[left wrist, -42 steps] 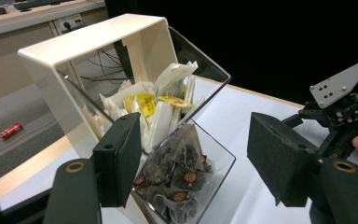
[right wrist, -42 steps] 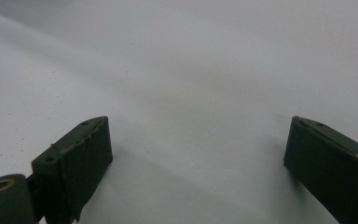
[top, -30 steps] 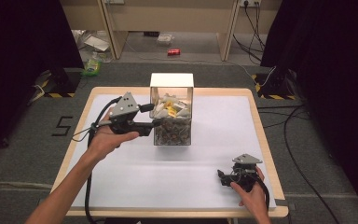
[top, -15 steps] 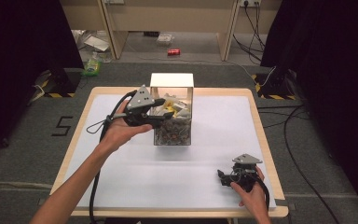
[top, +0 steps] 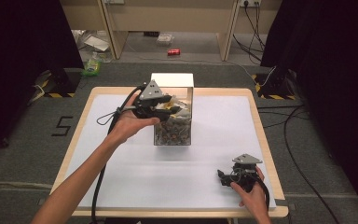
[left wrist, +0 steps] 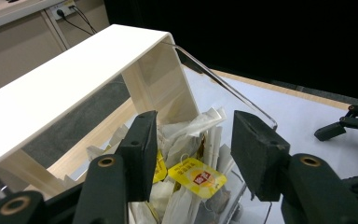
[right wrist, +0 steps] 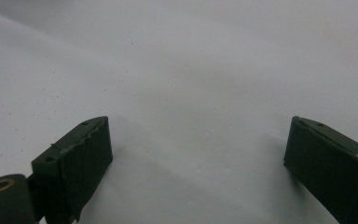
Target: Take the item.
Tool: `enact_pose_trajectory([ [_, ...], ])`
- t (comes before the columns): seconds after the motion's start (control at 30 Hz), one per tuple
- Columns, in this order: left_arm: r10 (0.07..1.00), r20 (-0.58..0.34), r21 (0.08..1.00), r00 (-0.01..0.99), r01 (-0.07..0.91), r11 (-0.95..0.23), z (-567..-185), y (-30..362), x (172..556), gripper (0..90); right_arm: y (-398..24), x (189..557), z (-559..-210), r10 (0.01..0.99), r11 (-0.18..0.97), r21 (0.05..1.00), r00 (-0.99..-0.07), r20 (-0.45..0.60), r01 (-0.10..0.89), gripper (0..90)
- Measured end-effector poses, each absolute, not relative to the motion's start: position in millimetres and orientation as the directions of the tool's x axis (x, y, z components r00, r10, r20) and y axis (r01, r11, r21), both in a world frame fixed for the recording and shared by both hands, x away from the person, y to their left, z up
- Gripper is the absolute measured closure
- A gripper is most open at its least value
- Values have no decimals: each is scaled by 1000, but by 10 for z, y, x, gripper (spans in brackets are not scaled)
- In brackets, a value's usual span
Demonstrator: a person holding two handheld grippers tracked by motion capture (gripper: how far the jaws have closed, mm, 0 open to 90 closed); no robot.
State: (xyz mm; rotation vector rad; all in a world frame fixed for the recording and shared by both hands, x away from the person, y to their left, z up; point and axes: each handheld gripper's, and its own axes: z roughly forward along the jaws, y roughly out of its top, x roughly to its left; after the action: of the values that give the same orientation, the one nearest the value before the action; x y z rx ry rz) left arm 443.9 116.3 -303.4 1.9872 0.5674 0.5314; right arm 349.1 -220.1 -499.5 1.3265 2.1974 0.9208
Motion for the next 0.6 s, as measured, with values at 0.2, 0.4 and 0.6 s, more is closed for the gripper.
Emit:
enact_pose_trajectory([
  [0.2,571,119,876,813,184,-445,-3039,1082,4506,565,-2201,3491,-4995,886,329,717,-463,-10,614,82],
  [0.4,566,135,865,813,183,-468,-3046,1037,4515,710,-2202,3491,-4995,886,329,717,-463,-10,614,81],
  [0.6,567,147,859,810,180,-479,-3040,1042,4505,844,-2201,3491,-4995,887,328,717,-462,-10,615,82],
])
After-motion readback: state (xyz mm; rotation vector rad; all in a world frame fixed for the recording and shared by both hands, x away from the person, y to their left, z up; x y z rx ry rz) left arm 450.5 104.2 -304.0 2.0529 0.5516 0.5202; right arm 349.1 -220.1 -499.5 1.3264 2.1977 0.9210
